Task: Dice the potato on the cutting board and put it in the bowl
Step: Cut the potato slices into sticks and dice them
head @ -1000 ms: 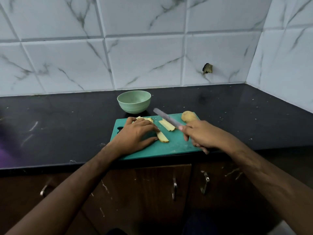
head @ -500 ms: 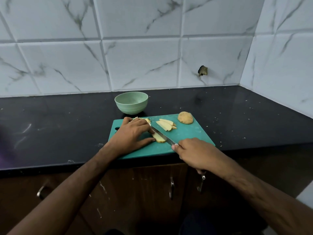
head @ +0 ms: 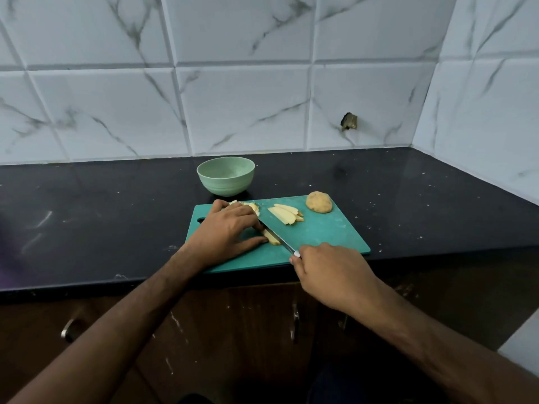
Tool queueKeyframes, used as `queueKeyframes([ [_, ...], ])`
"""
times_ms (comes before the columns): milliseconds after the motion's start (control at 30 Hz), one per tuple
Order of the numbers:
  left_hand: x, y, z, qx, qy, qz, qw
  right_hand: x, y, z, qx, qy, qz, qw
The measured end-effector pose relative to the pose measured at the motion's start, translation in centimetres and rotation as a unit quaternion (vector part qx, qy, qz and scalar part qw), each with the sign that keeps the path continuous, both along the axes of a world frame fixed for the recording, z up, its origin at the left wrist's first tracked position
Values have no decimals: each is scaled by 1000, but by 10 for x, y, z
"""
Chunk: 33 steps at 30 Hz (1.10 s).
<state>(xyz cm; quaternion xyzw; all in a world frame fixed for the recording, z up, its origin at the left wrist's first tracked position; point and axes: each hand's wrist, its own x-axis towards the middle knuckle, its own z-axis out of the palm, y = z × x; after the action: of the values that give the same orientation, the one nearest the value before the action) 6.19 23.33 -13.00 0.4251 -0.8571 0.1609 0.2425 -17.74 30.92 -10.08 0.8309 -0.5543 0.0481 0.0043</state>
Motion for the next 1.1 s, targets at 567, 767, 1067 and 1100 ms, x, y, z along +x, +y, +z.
queueKeyframes([
  [567, 1, 7, 4, -52, 39, -46, 997, -3, -3, -8, 3, -6, 4, 1000],
  [767, 1, 4, 3, -23, 50, -58, 997, -1, -1, -9, -14, -9, 9, 1000],
  [1067, -1, 0, 4, 27, 73, -53, 996, -2, -10, -2, 45, -9, 3, 999],
  [1100, -1, 0, 4, 31, 69, -55, 996, -2, -11, -2, 52, -11, 1, 999],
])
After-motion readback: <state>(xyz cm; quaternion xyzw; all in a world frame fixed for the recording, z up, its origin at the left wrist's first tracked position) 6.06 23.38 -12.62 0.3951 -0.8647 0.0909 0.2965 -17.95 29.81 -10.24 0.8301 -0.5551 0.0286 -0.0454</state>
